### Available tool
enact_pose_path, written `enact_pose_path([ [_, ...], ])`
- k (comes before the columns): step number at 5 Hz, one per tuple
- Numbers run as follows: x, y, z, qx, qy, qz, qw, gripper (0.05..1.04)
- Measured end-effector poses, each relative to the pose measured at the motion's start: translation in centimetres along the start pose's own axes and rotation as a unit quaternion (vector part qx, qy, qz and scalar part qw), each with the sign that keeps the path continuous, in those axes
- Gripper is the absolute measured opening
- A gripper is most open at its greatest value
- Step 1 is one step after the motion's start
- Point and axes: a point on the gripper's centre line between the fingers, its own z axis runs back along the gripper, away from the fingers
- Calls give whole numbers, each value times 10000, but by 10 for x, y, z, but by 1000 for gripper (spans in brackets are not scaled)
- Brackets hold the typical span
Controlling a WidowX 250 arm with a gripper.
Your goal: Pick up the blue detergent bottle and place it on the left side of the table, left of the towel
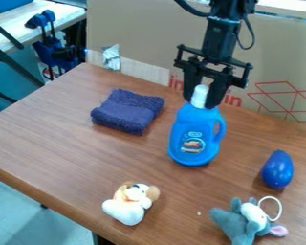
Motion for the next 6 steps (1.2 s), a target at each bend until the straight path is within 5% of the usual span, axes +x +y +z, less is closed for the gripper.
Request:
enact_pose_path([
  [2, -9, 9, 12, -221, -244, -222, 9992, 511],
  [3, -21, 29, 38, -461, -623, -504, 9957, 511],
  [5, -47, 87, 46, -398, -326, -477, 9975, 511],
  [6, -82, 134, 41, -250, -299, -216, 9990, 511],
])
